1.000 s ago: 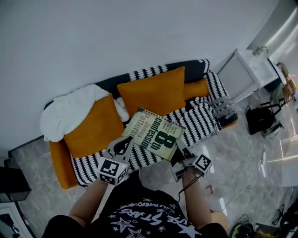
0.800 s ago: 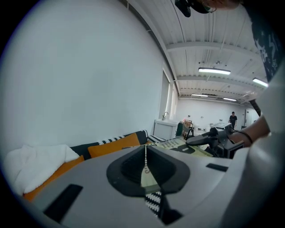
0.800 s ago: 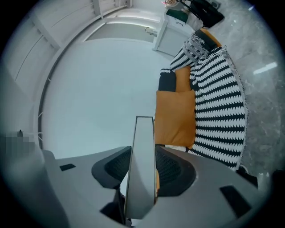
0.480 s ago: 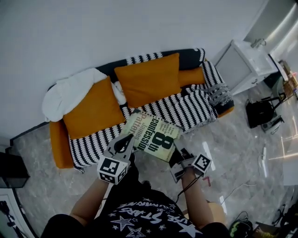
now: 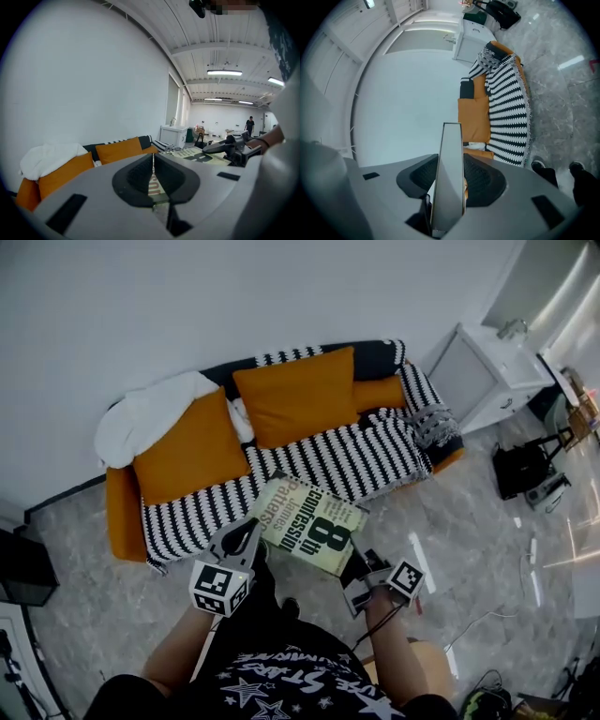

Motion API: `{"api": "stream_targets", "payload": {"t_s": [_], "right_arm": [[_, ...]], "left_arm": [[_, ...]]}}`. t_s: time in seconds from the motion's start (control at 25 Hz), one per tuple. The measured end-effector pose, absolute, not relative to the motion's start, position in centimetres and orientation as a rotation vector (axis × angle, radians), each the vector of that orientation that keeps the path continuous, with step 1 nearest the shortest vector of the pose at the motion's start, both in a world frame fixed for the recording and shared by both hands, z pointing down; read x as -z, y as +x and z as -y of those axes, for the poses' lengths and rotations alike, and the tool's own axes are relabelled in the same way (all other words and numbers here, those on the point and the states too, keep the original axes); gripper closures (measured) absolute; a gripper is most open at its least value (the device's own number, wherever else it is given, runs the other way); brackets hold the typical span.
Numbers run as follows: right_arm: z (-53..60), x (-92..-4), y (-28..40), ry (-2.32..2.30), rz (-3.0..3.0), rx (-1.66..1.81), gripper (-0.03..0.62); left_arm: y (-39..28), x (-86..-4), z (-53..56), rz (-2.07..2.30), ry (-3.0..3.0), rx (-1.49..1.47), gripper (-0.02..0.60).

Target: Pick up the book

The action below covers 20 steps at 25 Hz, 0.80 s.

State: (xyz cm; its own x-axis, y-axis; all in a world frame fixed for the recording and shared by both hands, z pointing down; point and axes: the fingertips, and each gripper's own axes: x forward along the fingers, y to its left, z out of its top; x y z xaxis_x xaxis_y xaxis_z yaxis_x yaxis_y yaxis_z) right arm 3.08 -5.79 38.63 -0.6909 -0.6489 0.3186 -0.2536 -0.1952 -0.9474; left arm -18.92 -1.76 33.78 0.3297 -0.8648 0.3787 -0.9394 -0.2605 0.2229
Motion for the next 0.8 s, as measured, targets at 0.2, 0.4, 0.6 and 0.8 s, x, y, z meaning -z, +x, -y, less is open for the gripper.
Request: {"api": "stream_targets", "payload": {"t_s": [0.2, 0.4, 0.6, 0.8], "right_arm": [[5.8, -38.5, 3.1, -1.075, -1.751, 1.954, 0.421], [5.7, -38.8, 3.3, -1.078, -1.731, 1.920, 0.421], [5.2, -38.3, 3.2, -1.111, -1.752, 1.925, 0.421], [5.8, -38.0, 2.9, -1.086, -1.798, 1.919, 0.421]], "left_arm": [[-19.6, -33.6, 1.8, 1.585, 2.172, -0.278, 0.566], [-19.8, -34.0, 1.2, 1.567, 2.190, -0.316, 0.566], [-20.2, -33.1, 1.0, 1.574, 2.180, -0.302, 0.565], [-18.5, -33.2, 1.7, 1.562, 2.200, -0.295, 0.566]]}}
